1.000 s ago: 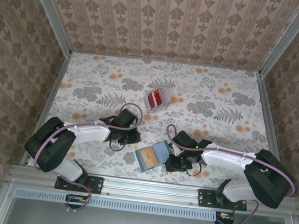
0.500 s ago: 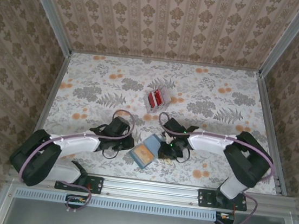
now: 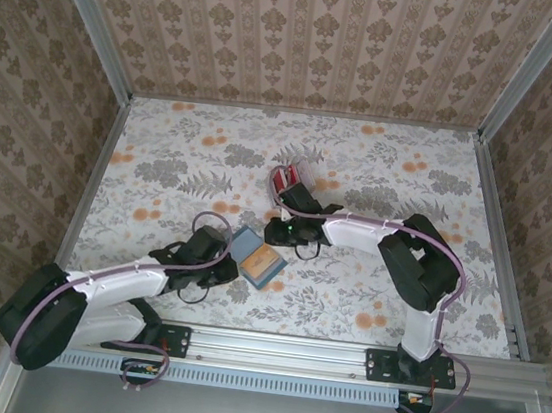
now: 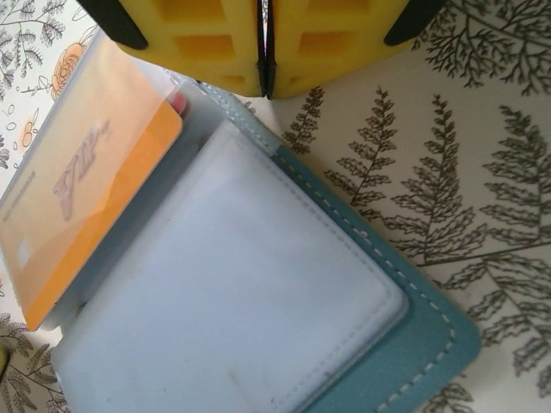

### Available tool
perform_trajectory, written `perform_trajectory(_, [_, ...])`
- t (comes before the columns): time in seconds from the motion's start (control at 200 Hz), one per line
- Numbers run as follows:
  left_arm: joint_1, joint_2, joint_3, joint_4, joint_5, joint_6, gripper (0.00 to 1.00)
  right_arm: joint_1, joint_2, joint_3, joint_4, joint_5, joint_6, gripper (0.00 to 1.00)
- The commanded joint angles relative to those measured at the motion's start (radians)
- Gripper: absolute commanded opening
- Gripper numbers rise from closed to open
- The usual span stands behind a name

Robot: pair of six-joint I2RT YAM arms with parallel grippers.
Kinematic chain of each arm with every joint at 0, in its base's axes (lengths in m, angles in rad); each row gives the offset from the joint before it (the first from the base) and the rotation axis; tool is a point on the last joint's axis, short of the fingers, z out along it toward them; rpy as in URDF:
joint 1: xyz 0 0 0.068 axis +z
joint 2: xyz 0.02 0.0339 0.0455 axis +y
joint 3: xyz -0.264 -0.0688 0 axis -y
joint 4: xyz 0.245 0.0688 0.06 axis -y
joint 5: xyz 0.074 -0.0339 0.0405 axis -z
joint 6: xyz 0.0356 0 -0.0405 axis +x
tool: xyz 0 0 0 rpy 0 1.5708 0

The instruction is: Put the credit cards into the card holder

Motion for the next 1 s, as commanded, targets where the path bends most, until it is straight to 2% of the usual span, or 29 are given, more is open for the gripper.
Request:
perform_trajectory(0.0, [-0.008, -0.009, -0.017, -0.046, -0.019, -0.025, 0.12, 0.002, 0.021, 0.071, -0.051, 0.007, -0.064, 0.21])
perform_trajectory(0.22, [-0.005, 0.011, 0.074, -0.106, -0.013, 0.021, 0.12, -0.048, -0.099, 0.08, -0.151, 0.078, -0.115, 0.22])
perform_trajectory(0.365, [0.025, -0.035, 0.167, -0.208, -0.041, 0.096, 0.13, -0.15, -0.232, 0.052, -0.2, 0.081, -0.14, 0.25])
perform_trajectory(0.505, [0.11, -0.013, 0.245, -0.213, -0.009, 0.171, 0.16, -0.267, -0.271, 0.069, -0.238, 0.063, -0.16, 0.3])
perform_trajectory(0.6, [0.169, 0.054, 0.311, -0.192, 0.035, 0.219, 0.17, -0.33, -0.242, 0.098, -0.237, 0.046, -0.163, 0.32])
perform_trajectory(0.725, [0.217, 0.167, 0.429, -0.168, 0.073, 0.274, 0.17, -0.39, -0.15, 0.173, -0.226, -0.044, -0.146, 0.34])
perform_trajectory(0.905, [0.275, 0.368, 0.59, -0.11, 0.157, 0.303, 0.17, -0.398, 0.029, 0.357, -0.278, -0.074, -0.164, 0.36])
perform_trajectory(0.995, [0.277, 0.466, 0.655, -0.072, 0.207, 0.298, 0.18, -0.398, 0.102, 0.43, -0.293, -0.097, -0.162, 0.36])
